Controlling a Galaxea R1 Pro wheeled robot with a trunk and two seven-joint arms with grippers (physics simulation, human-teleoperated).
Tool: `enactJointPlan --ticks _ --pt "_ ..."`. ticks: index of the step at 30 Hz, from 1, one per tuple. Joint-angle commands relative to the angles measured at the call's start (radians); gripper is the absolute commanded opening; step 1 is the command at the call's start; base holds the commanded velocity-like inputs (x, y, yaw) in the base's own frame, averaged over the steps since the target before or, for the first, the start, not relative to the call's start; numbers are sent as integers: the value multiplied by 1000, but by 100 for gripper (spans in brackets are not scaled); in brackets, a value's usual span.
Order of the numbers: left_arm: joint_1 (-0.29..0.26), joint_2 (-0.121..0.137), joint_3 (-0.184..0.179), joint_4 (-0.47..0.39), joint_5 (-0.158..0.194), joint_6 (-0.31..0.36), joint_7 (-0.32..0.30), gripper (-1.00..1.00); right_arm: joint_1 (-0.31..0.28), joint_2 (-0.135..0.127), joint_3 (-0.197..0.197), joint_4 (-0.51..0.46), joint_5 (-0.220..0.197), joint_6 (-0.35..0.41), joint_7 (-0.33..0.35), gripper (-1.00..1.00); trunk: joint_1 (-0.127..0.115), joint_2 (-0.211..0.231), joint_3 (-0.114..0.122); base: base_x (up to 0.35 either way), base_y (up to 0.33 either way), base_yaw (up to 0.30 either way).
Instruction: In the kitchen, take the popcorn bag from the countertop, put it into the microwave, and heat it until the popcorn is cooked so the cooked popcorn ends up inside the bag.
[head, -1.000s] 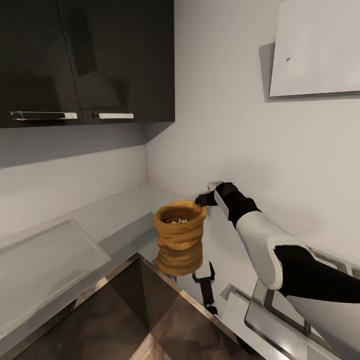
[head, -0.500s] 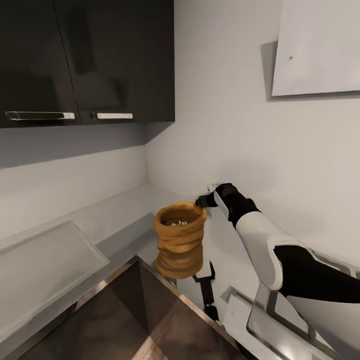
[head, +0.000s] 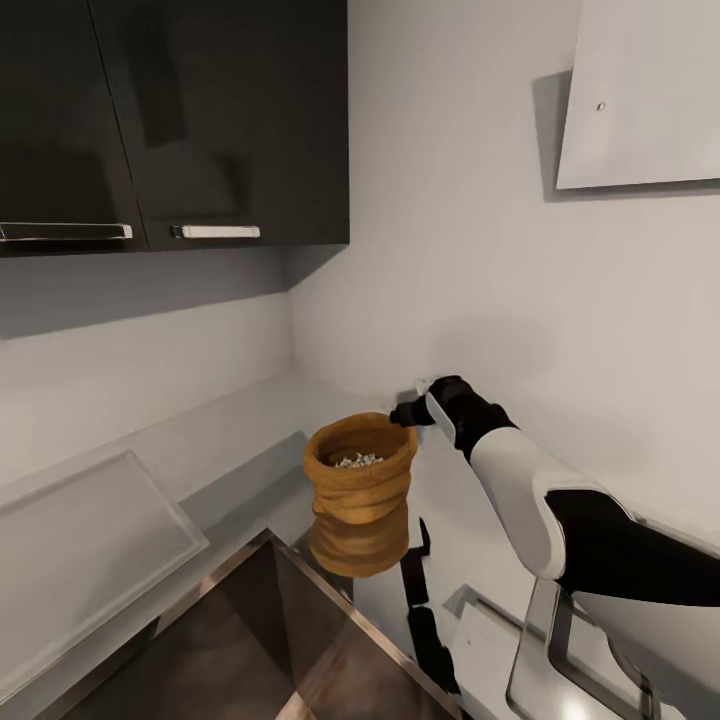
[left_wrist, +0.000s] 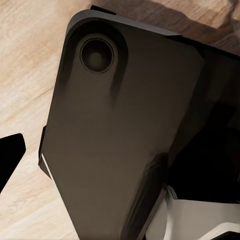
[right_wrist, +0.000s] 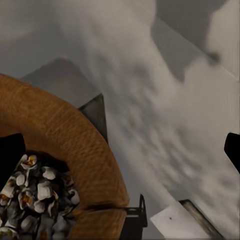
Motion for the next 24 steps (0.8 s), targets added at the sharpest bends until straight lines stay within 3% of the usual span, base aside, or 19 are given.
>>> enactJointPlan --ticks 1,19,24 --pt "0 0 0 -1 6 -2 -2 100 0 1 -6 1 10 5 7 100 0 -1 -1 0 0 0" --pt "0 -1 3 -5 4 -6 -2 100 10 -2 -5 35 16 -4 -4 100 0 -1 -1 -2 0 0" --pt "0 -2 3 -6 4 -6 -1 100 10 -4 -5 34 17 -5 -4 100 0 -1 -1 -219 0 0"
